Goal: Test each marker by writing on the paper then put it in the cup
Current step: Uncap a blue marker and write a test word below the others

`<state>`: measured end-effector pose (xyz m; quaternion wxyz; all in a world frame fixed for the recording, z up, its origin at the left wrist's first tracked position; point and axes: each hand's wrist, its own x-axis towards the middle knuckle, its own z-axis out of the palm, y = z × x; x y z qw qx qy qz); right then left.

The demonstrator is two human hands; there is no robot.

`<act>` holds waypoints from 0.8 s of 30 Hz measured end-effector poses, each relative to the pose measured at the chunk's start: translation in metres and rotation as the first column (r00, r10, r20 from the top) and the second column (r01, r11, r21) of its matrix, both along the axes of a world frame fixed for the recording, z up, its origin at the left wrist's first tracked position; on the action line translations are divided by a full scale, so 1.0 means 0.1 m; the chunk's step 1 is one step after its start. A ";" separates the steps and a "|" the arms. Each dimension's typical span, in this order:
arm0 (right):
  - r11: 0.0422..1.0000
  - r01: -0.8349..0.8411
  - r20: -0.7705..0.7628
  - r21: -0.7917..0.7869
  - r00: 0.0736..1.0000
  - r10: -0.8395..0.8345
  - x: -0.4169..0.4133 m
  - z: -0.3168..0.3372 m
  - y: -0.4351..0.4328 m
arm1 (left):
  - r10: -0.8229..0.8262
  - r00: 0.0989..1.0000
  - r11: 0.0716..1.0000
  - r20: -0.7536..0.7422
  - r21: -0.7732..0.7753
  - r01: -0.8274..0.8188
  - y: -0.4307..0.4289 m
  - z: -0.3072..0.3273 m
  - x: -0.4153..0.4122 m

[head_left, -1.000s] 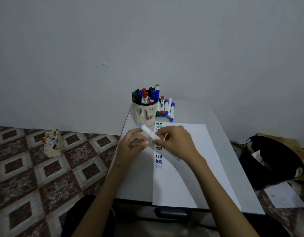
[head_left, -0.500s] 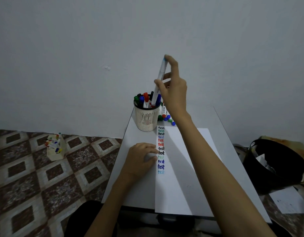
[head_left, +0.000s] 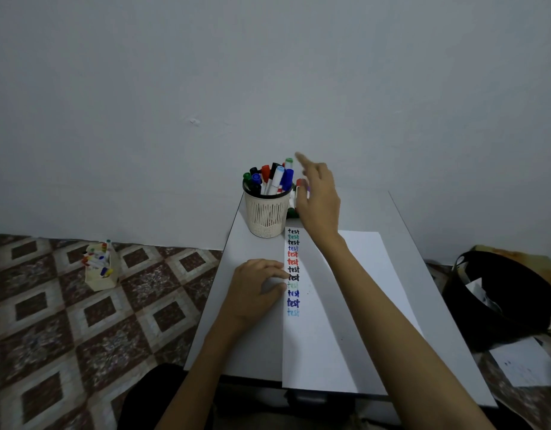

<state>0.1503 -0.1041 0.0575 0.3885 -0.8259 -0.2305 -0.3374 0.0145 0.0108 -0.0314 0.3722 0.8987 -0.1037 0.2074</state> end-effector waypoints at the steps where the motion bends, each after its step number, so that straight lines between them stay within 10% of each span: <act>1: 0.998 0.055 -0.093 0.039 0.994 -0.051 0.04 -0.06 -0.06 | 0.005 1.000 1.000 -0.005 -0.003 -0.005 0.00 0.00 0.00; 8: 0.930 0.104 -0.450 -0.352 0.853 -0.265 0.23 -0.66 -0.38 | 0.011 1.000 1.000 -0.028 -0.012 -0.012 0.00 -0.01 0.00; 15: 0.974 0.223 -0.447 0.026 0.875 -0.189 0.21 -0.64 -0.44 | 0.021 1.000 1.000 -0.023 -0.006 -0.021 0.00 -0.01 0.00; 20: 0.752 0.238 -0.351 0.615 0.936 -0.009 -0.01 -0.37 -0.57 | 0.024 1.000 1.000 0.005 -0.010 -0.024 0.00 -0.01 -0.01; 24: 0.630 0.162 -0.356 0.760 0.914 0.195 -0.38 -0.23 -0.72 | 0.073 0.997 0.996 -0.014 -0.054 -0.074 -0.08 0.07 -0.05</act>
